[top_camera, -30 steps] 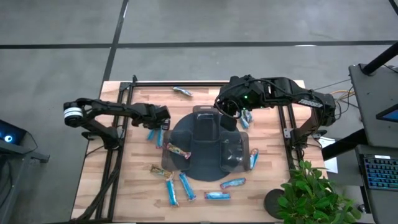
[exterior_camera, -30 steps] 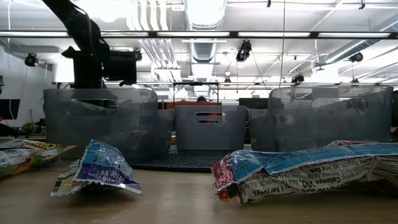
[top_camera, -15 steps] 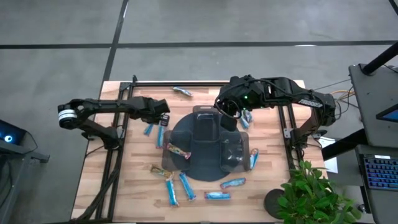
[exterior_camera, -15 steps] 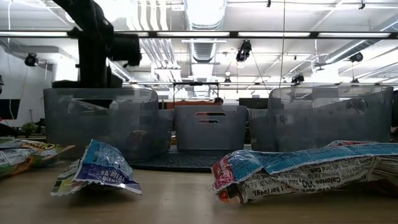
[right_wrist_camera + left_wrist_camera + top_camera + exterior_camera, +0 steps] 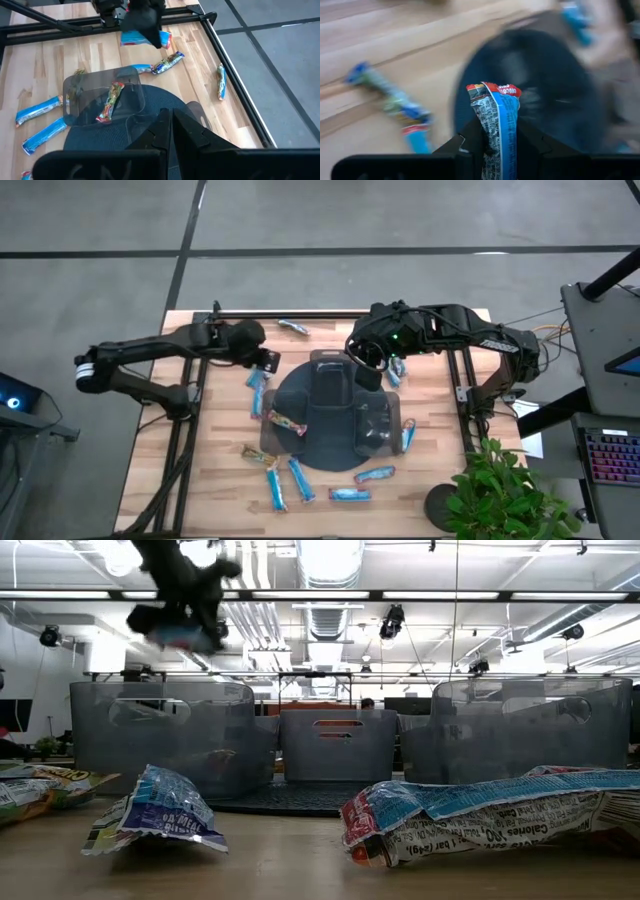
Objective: Pick and place Granola Bars by type
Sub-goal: Put the red granola bar into the bottom left black bin
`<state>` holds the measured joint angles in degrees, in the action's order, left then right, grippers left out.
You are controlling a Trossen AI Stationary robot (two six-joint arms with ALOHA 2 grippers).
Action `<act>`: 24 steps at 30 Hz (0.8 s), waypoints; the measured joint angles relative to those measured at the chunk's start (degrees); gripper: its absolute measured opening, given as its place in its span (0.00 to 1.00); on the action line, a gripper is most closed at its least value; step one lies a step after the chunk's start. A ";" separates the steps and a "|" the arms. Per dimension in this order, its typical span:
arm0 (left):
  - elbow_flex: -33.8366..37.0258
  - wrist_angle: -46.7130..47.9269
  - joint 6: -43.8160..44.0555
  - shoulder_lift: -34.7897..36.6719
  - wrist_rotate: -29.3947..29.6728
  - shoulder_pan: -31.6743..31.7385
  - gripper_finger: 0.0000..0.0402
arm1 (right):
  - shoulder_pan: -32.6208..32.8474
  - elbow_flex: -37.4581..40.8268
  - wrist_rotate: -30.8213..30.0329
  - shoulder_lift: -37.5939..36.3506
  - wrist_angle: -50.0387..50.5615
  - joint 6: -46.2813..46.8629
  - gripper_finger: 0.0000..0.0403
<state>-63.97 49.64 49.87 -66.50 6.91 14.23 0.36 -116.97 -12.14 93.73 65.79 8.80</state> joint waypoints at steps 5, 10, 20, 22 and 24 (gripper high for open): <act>-1.41 -7.54 -3.70 0.60 -2.87 -6.34 0.15 | 0.00 0.00 0.01 0.00 -0.02 0.00 0.02; -1.39 -9.89 -9.24 -1.90 -3.99 -12.21 0.15 | 0.00 0.00 0.03 0.00 -0.02 -0.29 0.02; -1.39 -12.79 -15.62 -10.22 -6.42 -19.72 0.15 | 0.00 0.00 0.09 0.00 -0.03 -0.35 0.02; -1.37 -12.65 -15.22 -11.89 -6.39 -19.95 0.15 | 0.00 -0.02 0.09 0.00 -0.04 -0.23 0.02; -1.37 -12.63 -15.29 -13.34 -7.12 -19.99 0.15 | 0.00 0.00 0.09 0.00 -0.03 -0.20 0.02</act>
<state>-65.34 37.02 34.58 -79.84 -0.22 -5.76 0.36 -116.97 -12.05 93.73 65.76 8.60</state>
